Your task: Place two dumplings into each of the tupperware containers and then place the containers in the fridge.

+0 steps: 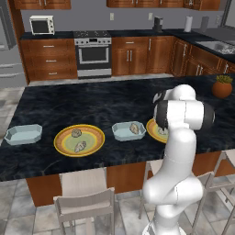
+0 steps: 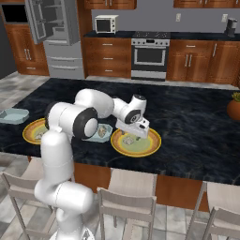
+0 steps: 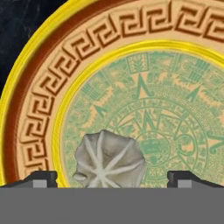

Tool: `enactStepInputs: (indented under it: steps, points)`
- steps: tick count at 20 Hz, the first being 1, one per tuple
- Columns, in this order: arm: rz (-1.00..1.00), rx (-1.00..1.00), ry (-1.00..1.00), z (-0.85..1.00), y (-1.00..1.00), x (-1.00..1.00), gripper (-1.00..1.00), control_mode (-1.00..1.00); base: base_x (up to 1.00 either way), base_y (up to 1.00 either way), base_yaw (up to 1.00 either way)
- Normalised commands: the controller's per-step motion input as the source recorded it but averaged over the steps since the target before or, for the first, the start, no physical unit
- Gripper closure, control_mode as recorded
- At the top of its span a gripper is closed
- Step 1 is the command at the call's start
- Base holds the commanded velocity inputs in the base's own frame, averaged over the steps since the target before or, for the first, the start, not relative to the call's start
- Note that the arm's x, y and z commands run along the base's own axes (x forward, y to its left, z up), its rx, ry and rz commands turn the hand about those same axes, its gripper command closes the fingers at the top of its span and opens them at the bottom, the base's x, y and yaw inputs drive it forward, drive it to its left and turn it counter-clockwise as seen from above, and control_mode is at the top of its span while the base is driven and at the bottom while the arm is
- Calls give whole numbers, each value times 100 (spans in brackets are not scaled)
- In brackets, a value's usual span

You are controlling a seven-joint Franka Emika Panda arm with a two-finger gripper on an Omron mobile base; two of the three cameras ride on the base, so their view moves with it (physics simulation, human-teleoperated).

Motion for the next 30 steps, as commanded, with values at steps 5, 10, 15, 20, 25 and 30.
enactStepInputs:
  steps: [5, 10, 15, 20, 25, 30]
  points:
    - [0, 0, 0, 0, -1, -17, -100, -100, 0, 0, 0]
    - [0, 0, 0, -10, 3, -20, -100, -100, 0, 0, 0]
    - [0, 0, 0, -3, 17, -5, -100, -100, 0, 0, 0]
    - [0, 0, -5, -6, 1, 14, -100, -100, 0, 0, 0]
    - [0, 0, -1, -16, 0, 10, -100, -100, 0, 0, 0]
    - [0, 0, 0, -19, 0, 3, -100, -100, 0, 0, 0]
